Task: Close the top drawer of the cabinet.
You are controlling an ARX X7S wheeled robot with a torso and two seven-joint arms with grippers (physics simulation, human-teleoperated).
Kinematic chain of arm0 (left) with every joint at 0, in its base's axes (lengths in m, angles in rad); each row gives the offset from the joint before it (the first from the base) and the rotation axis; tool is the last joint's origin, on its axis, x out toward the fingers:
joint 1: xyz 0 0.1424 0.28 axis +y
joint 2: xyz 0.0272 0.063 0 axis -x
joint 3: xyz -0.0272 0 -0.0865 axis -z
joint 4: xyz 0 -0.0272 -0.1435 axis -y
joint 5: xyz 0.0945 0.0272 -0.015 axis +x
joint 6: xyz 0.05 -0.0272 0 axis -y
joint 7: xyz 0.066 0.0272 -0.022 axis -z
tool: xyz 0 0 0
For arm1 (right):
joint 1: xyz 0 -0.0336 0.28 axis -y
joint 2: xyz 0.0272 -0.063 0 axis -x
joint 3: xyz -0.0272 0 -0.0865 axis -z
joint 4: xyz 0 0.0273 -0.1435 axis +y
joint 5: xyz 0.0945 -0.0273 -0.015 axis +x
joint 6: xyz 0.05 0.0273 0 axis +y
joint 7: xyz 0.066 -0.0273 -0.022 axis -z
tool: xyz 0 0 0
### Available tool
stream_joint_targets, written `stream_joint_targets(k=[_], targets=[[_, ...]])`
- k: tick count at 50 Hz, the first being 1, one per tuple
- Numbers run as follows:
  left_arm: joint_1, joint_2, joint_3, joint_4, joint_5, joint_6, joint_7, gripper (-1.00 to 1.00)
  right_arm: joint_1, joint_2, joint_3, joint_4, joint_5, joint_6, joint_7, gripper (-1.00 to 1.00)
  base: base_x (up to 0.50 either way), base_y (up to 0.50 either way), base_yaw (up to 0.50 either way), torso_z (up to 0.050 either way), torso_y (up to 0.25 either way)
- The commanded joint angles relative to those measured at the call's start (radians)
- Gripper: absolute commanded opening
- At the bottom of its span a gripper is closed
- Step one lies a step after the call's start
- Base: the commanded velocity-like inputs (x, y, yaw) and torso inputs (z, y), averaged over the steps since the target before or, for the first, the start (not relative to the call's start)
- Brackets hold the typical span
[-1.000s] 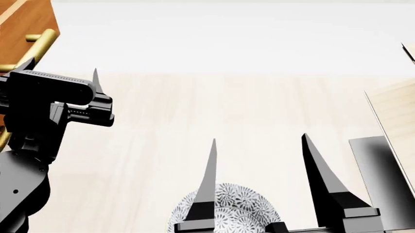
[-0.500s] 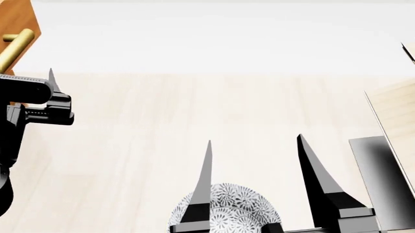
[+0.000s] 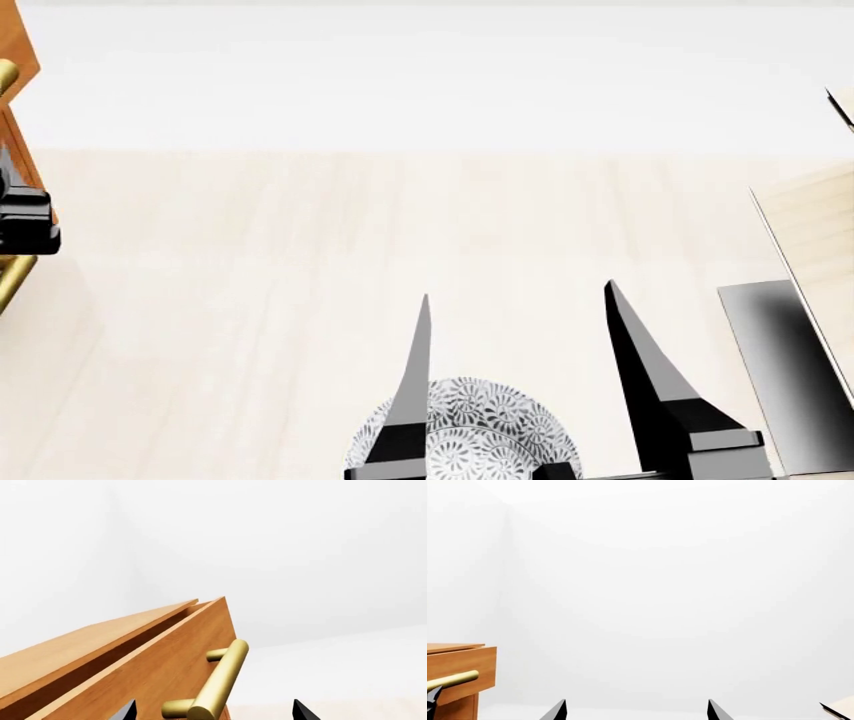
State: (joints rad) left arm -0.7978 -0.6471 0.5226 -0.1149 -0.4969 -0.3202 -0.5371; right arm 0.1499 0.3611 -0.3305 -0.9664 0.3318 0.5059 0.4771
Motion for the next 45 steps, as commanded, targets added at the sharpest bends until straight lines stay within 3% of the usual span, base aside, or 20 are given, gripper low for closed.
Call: stream_joint_targets(k=[1, 45], targets=[[0.014, -0.07, -0.051, 0.034, -0.012, -0.029, -0.031, 1.0, -0.001, 0.011, -0.01, 0.004, 0.004, -0.009, 0.012, 1.0, 0.0, 0.0, 0.0, 0.0, 0.0], [0.19, -0.232, -0.215, 0.079, -0.098, -0.005, -0.112, 1.0, 0.01, 0.038, -0.056, 0.018, 0.014, -0.03, 0.044, 1.0, 0.0, 0.0, 0.0, 0.0, 0.0]])
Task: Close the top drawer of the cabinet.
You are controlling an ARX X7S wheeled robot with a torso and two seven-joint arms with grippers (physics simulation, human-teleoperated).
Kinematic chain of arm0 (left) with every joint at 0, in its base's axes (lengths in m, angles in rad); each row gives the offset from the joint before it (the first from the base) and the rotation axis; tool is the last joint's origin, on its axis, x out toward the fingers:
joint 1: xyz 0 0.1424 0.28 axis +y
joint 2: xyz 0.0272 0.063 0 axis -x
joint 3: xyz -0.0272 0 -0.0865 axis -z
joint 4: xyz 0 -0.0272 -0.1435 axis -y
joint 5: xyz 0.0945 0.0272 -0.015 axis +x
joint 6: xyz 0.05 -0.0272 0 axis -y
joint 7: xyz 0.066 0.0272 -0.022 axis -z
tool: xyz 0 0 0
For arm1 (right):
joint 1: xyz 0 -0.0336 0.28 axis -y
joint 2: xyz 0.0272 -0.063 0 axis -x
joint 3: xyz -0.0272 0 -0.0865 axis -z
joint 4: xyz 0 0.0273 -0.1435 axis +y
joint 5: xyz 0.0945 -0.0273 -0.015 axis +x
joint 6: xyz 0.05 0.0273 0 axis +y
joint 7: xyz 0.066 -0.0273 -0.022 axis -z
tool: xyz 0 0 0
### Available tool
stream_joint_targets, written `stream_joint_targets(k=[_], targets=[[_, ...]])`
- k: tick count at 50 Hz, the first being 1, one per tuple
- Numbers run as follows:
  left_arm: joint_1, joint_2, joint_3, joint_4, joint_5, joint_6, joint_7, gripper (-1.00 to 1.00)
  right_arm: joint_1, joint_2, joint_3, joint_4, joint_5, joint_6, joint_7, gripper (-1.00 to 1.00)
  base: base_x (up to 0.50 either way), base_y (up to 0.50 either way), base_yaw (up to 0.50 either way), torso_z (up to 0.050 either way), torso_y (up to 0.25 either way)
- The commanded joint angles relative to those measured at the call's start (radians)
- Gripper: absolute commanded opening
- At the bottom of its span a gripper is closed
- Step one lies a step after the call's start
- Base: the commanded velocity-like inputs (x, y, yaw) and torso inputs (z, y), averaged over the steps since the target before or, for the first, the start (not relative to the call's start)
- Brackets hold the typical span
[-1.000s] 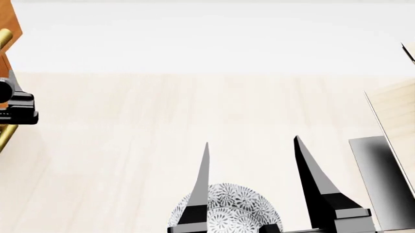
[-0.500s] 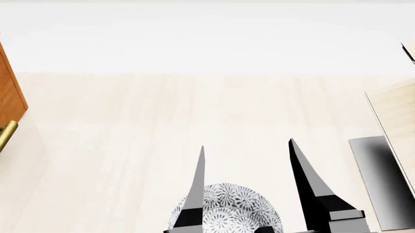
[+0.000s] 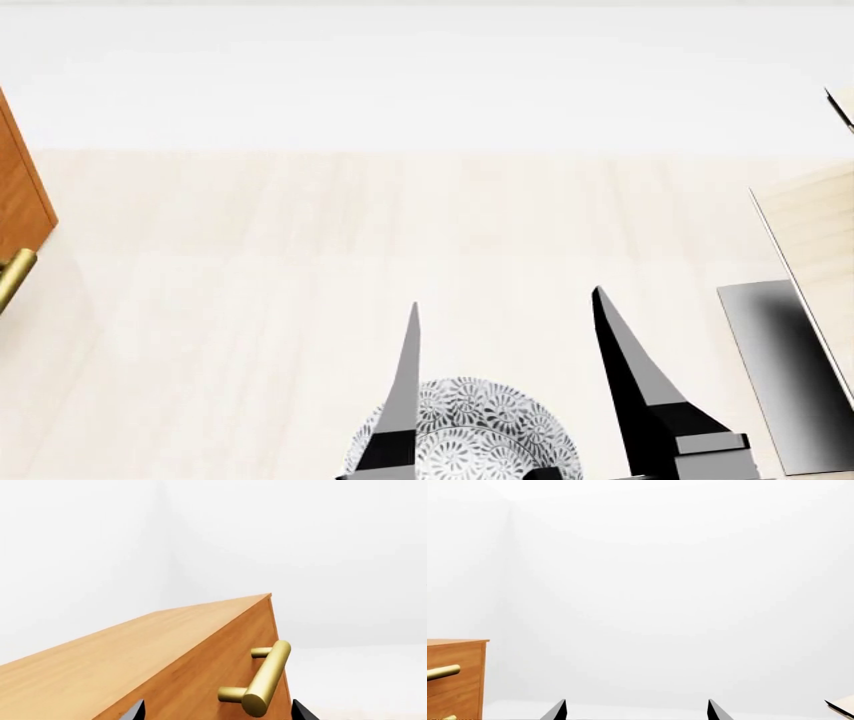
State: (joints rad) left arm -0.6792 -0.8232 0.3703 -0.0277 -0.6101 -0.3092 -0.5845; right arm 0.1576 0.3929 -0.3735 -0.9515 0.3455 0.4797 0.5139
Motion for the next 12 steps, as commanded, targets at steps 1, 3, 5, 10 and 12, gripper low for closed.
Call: stream_joint_targets(k=[1, 3, 5, 10, 12], targets=[[0.075, -0.058, -0.065, -0.005, 0.013, -0.017, -0.067, 1.0, 0.003, 0.007, -0.013, 0.003, 0.0, -0.004, 0.007, 1.0, 0.0, 0.0, 0.0, 0.0, 0.0], [0.08, -0.061, -0.067, -0.001, 0.011, -0.017, -0.069, 1.0, 0.002, 0.008, -0.015, 0.007, -0.001, -0.009, 0.007, 1.0, 0.0, 0.0, 0.0, 0.0, 0.0], [0.084, -0.06, -0.069, -0.002, 0.011, -0.015, -0.07, 1.0, 0.004, 0.009, -0.017, 0.005, 0.001, -0.005, 0.009, 1.0, 0.0, 0.0, 0.0, 0.0, 0.0], [0.081, -0.048, -0.063, -0.015, 0.018, -0.008, -0.067, 1.0, 0.005, 0.012, -0.019, 0.01, 0.003, -0.011, 0.011, 1.0, 0.0, 0.0, 0.0, 0.0, 0.0], [0.077, -0.044, -0.061, -0.02, 0.02, -0.006, -0.065, 1.0, 0.006, 0.014, -0.018, 0.008, 0.005, -0.011, 0.013, 1.0, 0.0, 0.0, 0.0, 0.0, 0.0]])
